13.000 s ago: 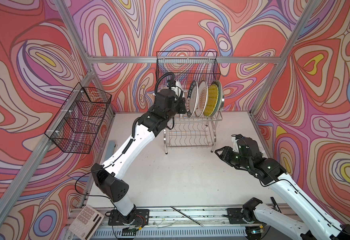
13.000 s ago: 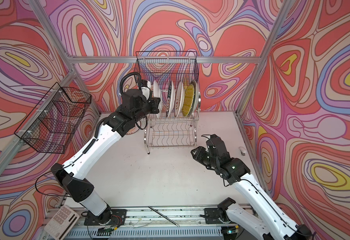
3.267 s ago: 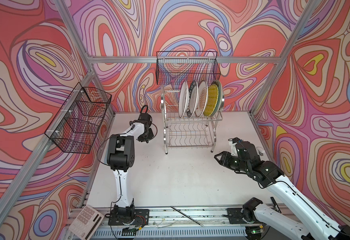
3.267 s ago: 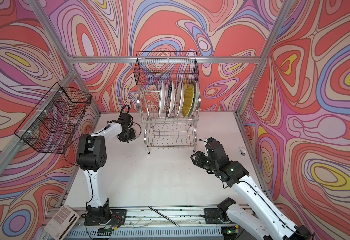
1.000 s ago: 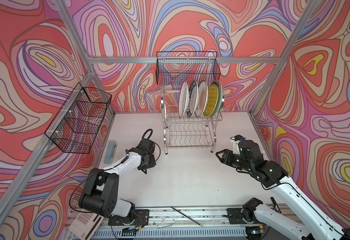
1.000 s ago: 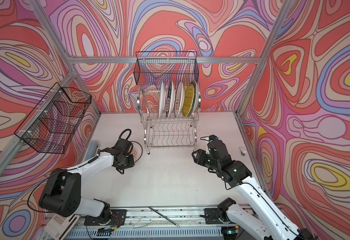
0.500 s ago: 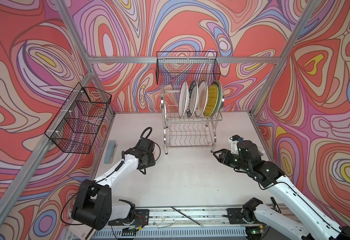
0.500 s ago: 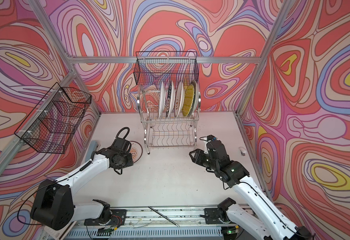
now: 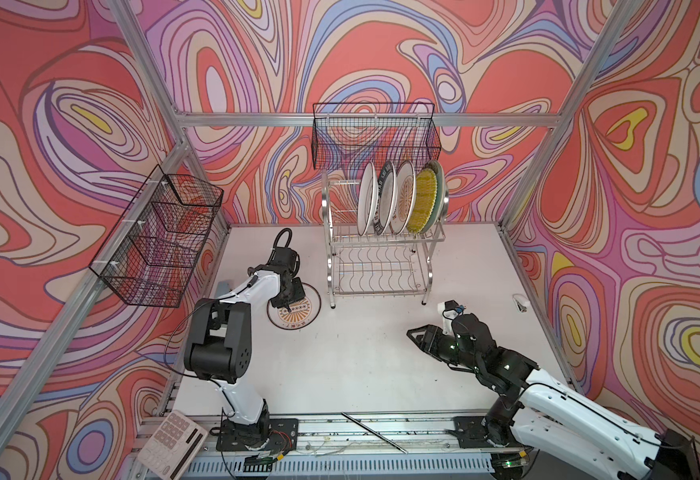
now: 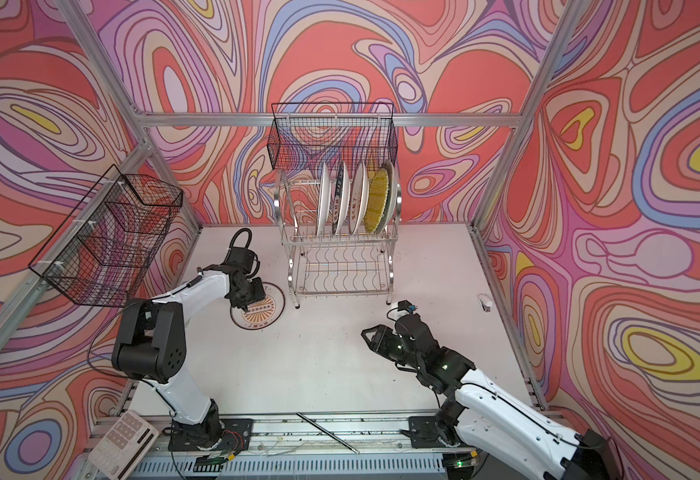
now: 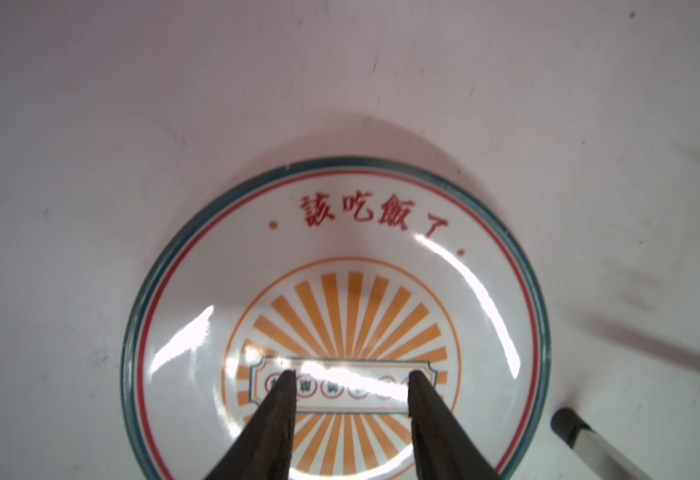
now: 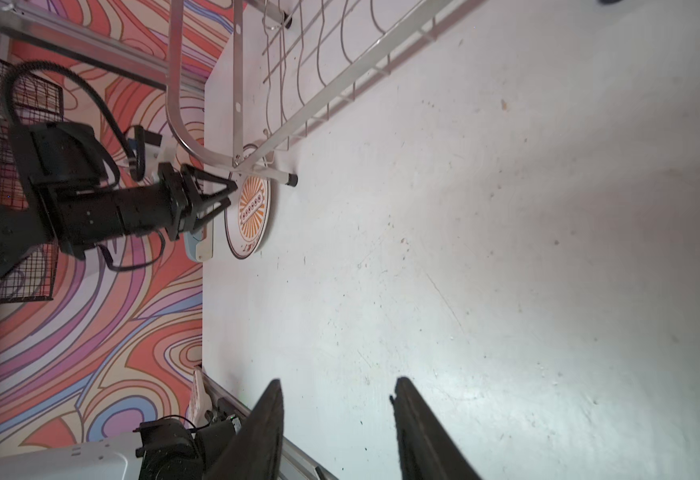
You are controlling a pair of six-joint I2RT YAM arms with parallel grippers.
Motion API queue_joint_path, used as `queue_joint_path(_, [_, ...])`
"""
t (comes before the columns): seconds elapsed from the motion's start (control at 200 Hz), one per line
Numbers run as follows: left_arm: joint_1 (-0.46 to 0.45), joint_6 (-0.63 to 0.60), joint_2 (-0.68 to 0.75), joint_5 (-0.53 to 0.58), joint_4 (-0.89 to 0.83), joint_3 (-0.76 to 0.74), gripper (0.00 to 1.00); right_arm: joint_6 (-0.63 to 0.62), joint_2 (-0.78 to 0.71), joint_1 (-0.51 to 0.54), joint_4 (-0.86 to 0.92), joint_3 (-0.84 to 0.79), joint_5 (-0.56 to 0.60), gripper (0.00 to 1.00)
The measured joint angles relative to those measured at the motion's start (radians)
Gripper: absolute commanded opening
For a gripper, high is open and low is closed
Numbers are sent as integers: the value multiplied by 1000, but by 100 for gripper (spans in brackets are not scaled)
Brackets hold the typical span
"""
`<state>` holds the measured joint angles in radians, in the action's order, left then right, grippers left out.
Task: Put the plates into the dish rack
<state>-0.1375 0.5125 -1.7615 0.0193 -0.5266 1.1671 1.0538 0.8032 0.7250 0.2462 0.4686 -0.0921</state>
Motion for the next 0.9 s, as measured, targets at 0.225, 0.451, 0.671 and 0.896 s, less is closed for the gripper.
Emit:
queue_joint_path(0.225, [13, -31, -126, 7, -5, 208, 49, 48, 239, 168, -158, 12, 84, 44])
queue_joint_path(0.451, [40, -41, -233, 48, -21, 343, 49, 59, 320, 199, -244, 39, 102, 44])
queue_joint_path(0.671, [80, -61, -330, 68, -59, 445, 45, 71, 300, 206, -254, 39, 108, 44])
queue_joint_path(0.896, [94, -72, -378, 67, -79, 477, 44, 76, 271, 208, -248, 39, 120, 45])
